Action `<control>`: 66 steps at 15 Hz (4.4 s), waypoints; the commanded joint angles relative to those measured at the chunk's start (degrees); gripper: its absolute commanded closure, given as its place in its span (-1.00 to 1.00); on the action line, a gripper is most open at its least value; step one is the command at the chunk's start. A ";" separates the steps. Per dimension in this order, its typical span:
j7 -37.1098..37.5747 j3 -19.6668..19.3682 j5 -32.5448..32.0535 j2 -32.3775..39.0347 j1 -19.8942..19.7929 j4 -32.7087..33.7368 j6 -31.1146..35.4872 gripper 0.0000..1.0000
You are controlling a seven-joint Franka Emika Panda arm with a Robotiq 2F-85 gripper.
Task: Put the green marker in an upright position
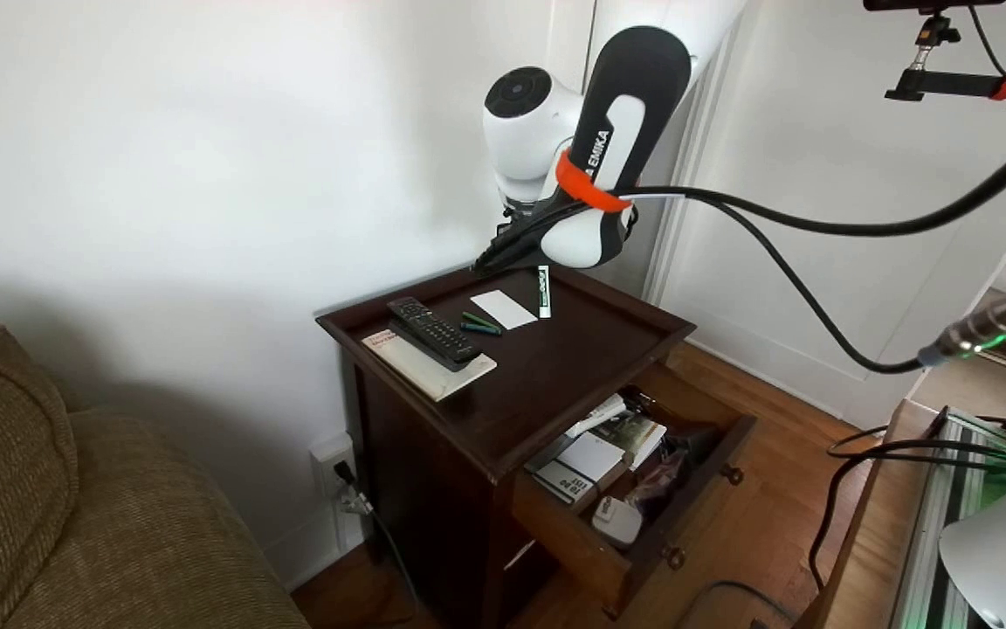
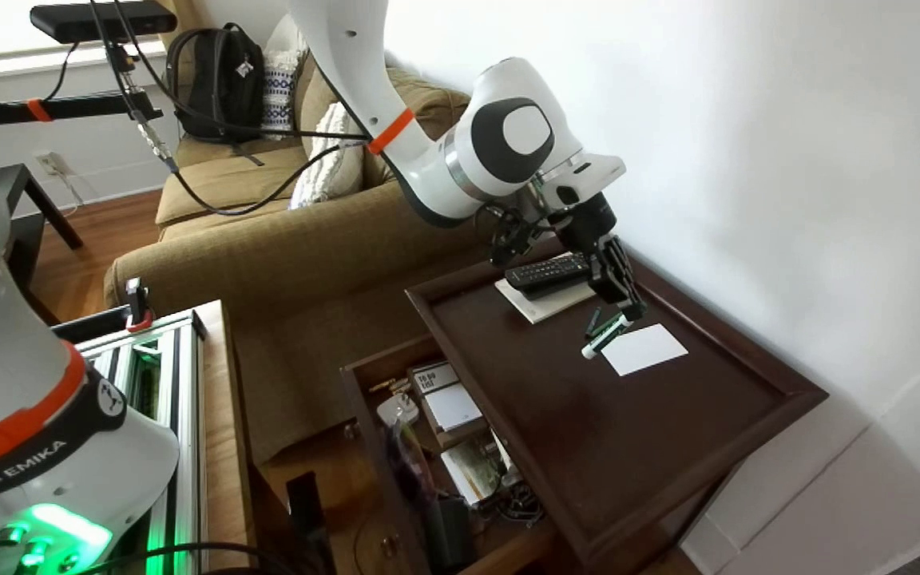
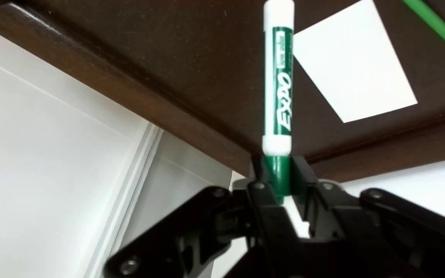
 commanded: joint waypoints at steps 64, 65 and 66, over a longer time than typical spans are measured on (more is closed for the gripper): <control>33.68 -9.76 8.14 37.22 18.24 4.05 -2.14 0.90; 33.61 -9.75 8.14 37.22 18.30 4.03 -2.11 0.71; 33.58 -9.76 8.14 37.22 18.30 4.04 -2.10 0.63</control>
